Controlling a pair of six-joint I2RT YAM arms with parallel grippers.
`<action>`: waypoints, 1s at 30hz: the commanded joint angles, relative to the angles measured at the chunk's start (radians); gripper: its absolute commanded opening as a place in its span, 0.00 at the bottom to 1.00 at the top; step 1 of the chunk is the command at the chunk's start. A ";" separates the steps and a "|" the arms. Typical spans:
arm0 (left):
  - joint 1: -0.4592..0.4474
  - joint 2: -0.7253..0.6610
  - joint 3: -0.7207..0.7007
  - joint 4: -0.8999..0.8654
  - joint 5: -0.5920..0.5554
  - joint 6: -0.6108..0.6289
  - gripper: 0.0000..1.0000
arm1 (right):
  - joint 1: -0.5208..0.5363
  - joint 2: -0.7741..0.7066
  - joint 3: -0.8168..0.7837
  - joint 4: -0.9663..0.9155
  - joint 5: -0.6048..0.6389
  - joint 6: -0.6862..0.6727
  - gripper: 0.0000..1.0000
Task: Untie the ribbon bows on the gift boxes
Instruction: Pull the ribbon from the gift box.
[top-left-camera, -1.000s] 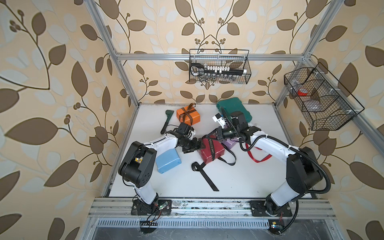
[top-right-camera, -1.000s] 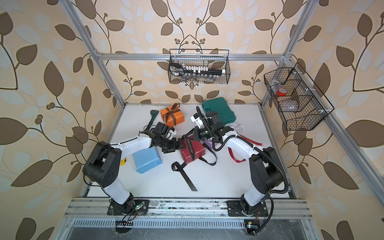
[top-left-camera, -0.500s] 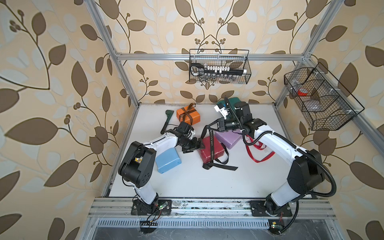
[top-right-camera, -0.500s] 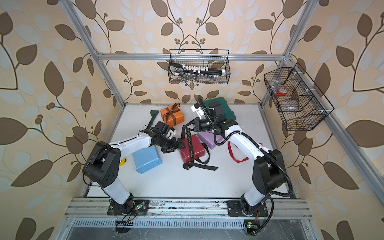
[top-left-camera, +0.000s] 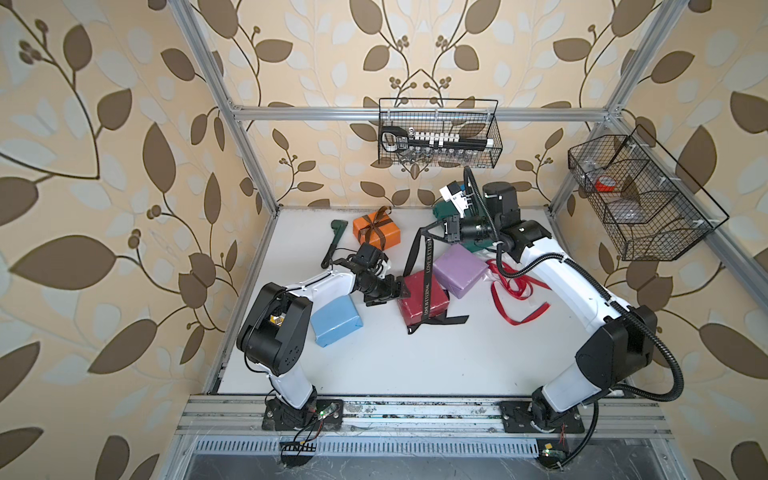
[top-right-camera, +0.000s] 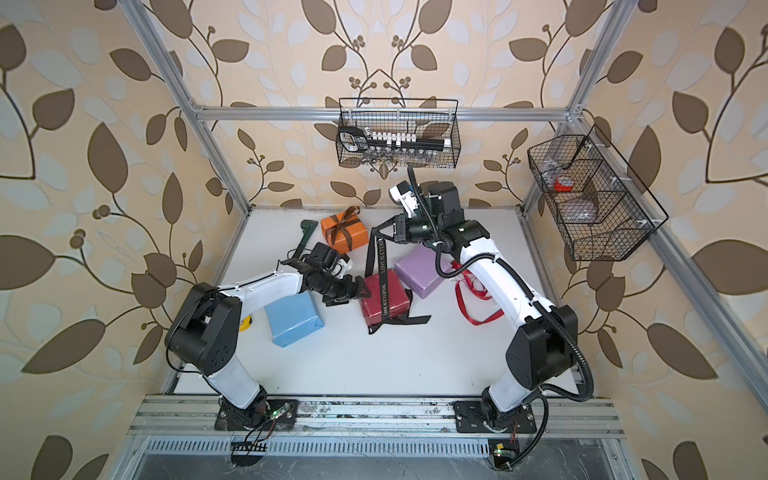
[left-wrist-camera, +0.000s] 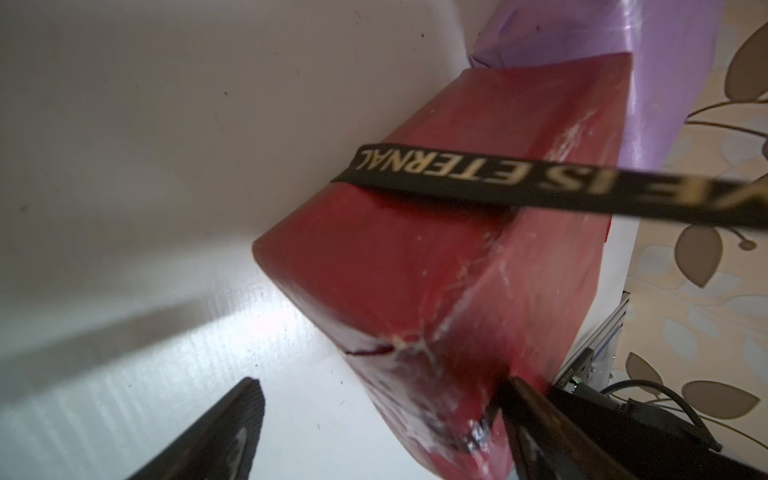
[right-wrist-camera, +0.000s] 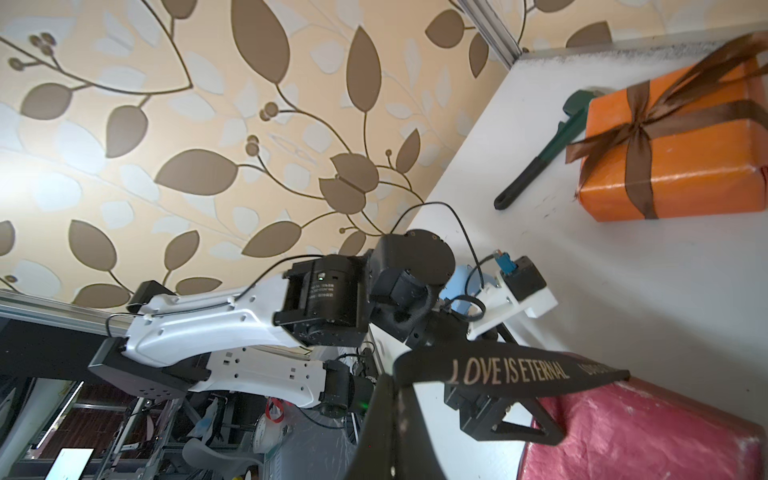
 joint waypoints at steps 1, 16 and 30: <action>-0.004 0.001 -0.009 -0.016 -0.027 0.023 0.91 | -0.017 -0.026 0.098 -0.015 -0.033 -0.021 0.00; -0.004 0.004 -0.022 -0.009 -0.022 0.021 0.91 | -0.039 0.015 0.354 -0.058 0.002 -0.017 0.00; -0.004 0.007 -0.005 -0.010 0.000 0.008 0.91 | -0.050 0.091 0.533 -0.062 0.017 0.007 0.00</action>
